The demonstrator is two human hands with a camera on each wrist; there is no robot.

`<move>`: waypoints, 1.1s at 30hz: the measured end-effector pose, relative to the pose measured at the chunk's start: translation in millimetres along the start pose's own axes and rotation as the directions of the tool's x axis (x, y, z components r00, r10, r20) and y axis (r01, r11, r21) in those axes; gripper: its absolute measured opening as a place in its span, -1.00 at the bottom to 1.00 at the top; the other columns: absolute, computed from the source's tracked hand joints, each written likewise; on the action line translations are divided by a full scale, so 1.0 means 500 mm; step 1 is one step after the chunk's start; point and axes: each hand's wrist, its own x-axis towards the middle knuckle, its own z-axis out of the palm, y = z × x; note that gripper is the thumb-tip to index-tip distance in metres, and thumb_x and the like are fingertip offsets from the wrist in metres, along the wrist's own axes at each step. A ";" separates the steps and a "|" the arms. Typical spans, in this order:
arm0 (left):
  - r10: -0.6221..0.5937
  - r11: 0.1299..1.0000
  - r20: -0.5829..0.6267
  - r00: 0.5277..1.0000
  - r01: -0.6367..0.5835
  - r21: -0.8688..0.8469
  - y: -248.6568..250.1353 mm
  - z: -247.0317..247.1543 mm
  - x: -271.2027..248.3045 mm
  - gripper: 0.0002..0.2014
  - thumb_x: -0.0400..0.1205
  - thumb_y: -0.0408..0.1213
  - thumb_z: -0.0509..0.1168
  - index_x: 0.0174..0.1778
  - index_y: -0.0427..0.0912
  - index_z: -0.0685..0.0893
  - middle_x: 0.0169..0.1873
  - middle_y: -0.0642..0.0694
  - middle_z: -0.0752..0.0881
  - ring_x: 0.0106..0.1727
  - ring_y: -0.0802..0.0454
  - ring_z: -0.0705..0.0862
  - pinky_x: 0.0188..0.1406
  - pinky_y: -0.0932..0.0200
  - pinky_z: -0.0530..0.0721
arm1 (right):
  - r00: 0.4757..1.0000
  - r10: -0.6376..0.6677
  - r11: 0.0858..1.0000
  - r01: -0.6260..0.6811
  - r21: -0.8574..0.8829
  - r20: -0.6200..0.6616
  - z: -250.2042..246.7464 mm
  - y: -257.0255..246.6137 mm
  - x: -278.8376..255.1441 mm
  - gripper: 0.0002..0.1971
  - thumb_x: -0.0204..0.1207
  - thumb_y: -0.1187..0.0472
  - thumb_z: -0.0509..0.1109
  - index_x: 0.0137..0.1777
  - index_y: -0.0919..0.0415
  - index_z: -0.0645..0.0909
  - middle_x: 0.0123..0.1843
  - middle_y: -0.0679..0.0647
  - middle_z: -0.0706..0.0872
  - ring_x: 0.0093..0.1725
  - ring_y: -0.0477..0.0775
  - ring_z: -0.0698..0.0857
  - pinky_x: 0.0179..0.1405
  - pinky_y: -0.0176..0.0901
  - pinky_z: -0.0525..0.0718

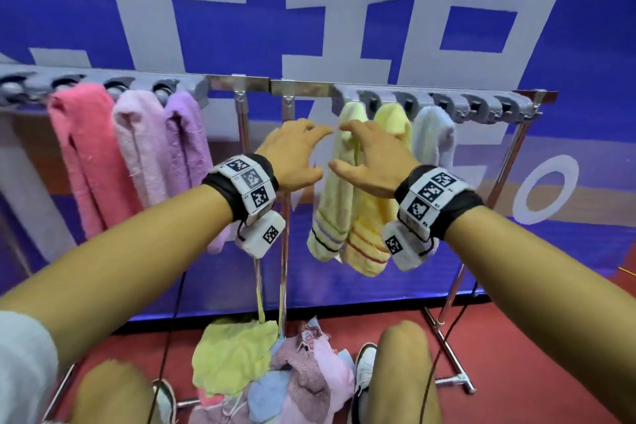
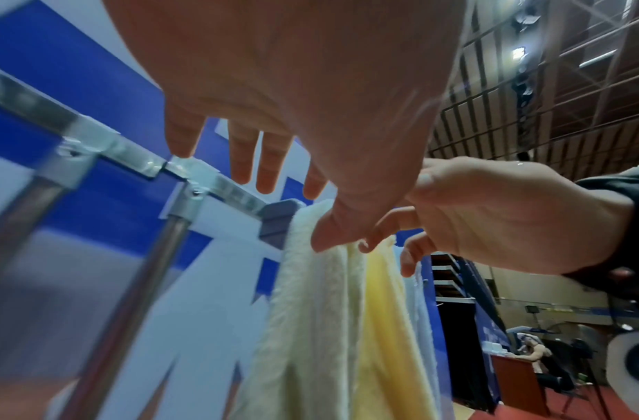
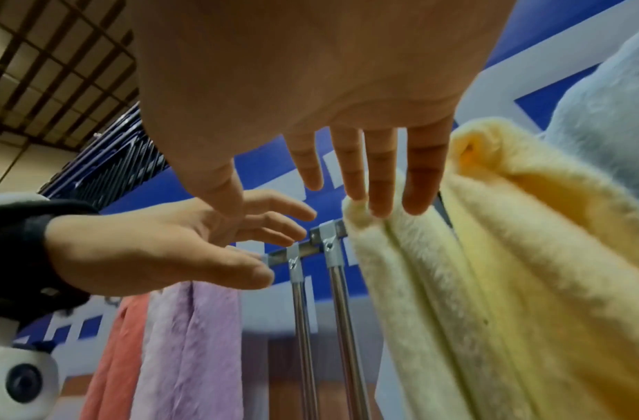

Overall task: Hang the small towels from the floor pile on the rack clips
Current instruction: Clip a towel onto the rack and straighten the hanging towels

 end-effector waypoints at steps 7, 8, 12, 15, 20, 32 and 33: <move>-0.213 0.976 0.168 0.963 0.202 0.079 -0.156 0.095 -0.175 -0.14 0.30 0.15 0.19 0.61 0.08 0.31 0.48 -0.19 0.46 0.47 -0.26 0.46 0.41 -0.27 0.46 | 0.966 -0.086 0.989 0.113 -0.100 0.246 0.147 -0.071 -0.019 -0.19 0.46 -0.43 0.24 0.63 -0.01 0.27 0.54 0.09 0.44 0.44 0.16 0.54 0.30 0.10 0.61; -0.235 0.971 0.198 0.952 0.221 0.088 -0.173 0.113 -0.198 -0.13 0.29 0.16 0.17 0.62 0.09 0.29 0.48 -0.17 0.45 0.48 -0.25 0.45 0.42 -0.27 0.45 | 0.959 -0.097 0.988 0.125 -0.089 0.267 0.169 -0.077 -0.023 -0.20 0.47 -0.40 0.26 0.63 -0.01 0.27 0.52 0.09 0.45 0.41 0.17 0.56 0.28 0.07 0.61; -0.328 0.944 0.301 0.895 0.298 0.143 -0.223 0.193 -0.283 -0.17 0.43 0.14 0.31 0.66 0.12 0.23 0.54 -0.15 0.38 0.54 -0.22 0.38 0.45 -0.29 0.40 | 0.920 -0.102 0.989 0.134 -0.060 0.377 0.262 -0.091 -0.042 -0.20 0.48 -0.41 0.26 0.63 -0.02 0.26 0.53 0.06 0.43 0.31 0.16 0.63 0.23 0.01 0.63; -0.346 0.938 0.354 0.869 0.314 0.147 -0.245 0.255 -0.332 -0.17 0.47 0.09 0.36 0.66 0.09 0.22 0.53 -0.21 0.40 0.51 -0.25 0.40 0.42 -0.30 0.44 | 0.882 -0.094 0.992 0.122 -0.030 0.461 0.329 -0.088 -0.062 -0.16 0.45 -0.46 0.22 0.64 -0.02 0.24 0.57 0.05 0.39 0.38 0.19 0.59 0.31 0.14 0.61; -0.379 0.923 0.437 0.816 0.366 0.118 -0.250 0.337 -0.393 -0.20 0.52 0.02 0.39 0.67 0.11 0.20 0.59 -0.17 0.30 0.58 -0.24 0.30 0.46 -0.36 0.34 | 0.834 -0.064 0.998 0.069 0.011 0.549 0.425 -0.072 -0.097 -0.21 0.50 -0.37 0.29 0.63 0.01 0.26 0.55 0.12 0.41 0.44 0.22 0.54 0.39 0.13 0.54; -0.417 0.834 0.474 0.775 0.534 -0.138 -0.276 0.499 -0.426 -0.26 0.51 -0.10 0.44 0.62 0.00 0.35 0.51 -0.16 0.41 0.51 -0.23 0.39 0.43 -0.21 0.48 | 0.722 0.042 0.989 -0.129 0.074 0.691 0.631 0.020 -0.176 -0.41 0.45 -0.21 0.43 0.43 0.01 0.52 0.24 0.09 0.63 0.19 0.16 0.64 0.20 0.01 0.61; -0.424 0.820 0.468 0.775 0.548 -0.166 -0.281 0.511 -0.426 -0.28 0.51 -0.11 0.44 0.61 -0.02 0.37 0.51 -0.17 0.42 0.51 -0.22 0.39 0.44 -0.21 0.47 | 0.718 0.039 0.987 -0.136 0.086 0.695 0.643 0.024 -0.179 -0.45 0.47 -0.16 0.44 0.41 0.03 0.54 0.22 0.09 0.65 0.17 0.15 0.65 0.15 -0.06 0.59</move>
